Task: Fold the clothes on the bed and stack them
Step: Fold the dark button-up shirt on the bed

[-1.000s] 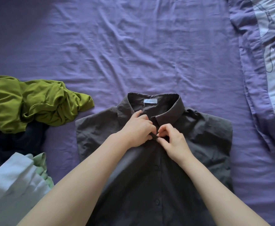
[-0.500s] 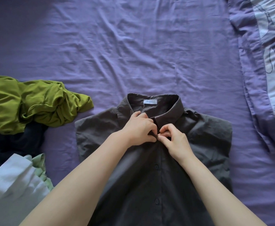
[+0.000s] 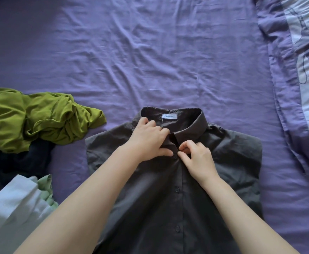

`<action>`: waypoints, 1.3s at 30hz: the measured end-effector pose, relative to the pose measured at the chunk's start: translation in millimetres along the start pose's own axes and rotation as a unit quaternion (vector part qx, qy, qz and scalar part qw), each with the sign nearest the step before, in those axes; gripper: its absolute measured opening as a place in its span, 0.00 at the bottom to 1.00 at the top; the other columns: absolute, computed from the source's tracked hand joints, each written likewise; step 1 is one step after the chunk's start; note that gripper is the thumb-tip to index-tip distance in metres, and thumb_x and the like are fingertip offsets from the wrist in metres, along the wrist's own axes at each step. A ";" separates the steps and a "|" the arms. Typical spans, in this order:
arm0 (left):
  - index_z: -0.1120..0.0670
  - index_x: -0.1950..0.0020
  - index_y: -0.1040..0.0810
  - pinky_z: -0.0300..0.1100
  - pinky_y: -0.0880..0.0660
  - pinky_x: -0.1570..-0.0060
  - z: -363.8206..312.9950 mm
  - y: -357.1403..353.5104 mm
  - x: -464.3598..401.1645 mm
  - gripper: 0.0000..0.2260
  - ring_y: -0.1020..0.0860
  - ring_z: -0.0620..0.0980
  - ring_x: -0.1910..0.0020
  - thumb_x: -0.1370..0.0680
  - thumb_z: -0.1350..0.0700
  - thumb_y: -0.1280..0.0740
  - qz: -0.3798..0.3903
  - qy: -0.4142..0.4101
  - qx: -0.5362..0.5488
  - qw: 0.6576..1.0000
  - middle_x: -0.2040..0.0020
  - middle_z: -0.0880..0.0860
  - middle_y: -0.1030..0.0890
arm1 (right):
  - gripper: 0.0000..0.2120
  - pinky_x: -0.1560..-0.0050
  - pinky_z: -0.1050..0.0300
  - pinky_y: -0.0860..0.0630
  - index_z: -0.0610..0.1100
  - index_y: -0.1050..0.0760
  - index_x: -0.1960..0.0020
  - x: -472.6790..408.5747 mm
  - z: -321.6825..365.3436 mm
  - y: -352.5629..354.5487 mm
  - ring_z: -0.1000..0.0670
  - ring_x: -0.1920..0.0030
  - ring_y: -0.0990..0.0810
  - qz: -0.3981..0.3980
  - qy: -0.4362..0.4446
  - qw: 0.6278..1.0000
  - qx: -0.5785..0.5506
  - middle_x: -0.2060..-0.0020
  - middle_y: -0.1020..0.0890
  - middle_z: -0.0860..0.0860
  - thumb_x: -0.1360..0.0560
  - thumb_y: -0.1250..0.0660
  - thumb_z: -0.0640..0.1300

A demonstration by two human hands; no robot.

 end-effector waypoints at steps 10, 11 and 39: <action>0.45 0.43 0.22 0.53 0.51 0.28 3.4 8.3 -12.5 0.11 0.29 0.49 0.38 0.23 0.44 0.35 0.034 0.018 0.109 0.993 0.45 0.44 0.21 | 0.20 0.35 0.49 0.45 0.49 0.28 0.33 -41.6 30.1 14.8 0.45 0.31 0.35 -0.013 0.161 0.963 0.217 0.40 0.22 0.53 0.25 0.33 0.48; 0.45 0.43 0.22 0.53 0.51 0.28 1.9 6.7 -12.7 0.11 0.29 0.49 0.38 0.23 0.44 0.36 0.038 0.019 0.101 0.994 0.45 0.44 0.21 | 0.19 0.35 0.51 0.47 0.51 0.28 0.33 -45.5 26.6 11.6 0.46 0.32 0.35 0.008 0.160 0.957 0.242 0.42 0.22 0.53 0.24 0.35 0.51; 0.47 0.28 0.31 0.68 0.41 0.33 -79.3 -73.3 89.3 0.27 0.35 0.57 0.27 0.25 0.39 0.44 -0.041 0.121 0.056 0.990 0.27 0.53 0.32 | 0.32 0.34 0.27 0.43 0.55 0.35 0.27 87.1 -36.9 -42.5 0.36 0.27 0.41 0.055 0.060 0.960 0.269 0.27 0.37 0.40 0.27 0.49 0.67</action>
Point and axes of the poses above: each hand's wrist, its own x-axis away from the middle knuckle, its own y-axis out of the back of the hand, z = x × y, the point moved 7 cm from there along -x, towards the middle knuckle
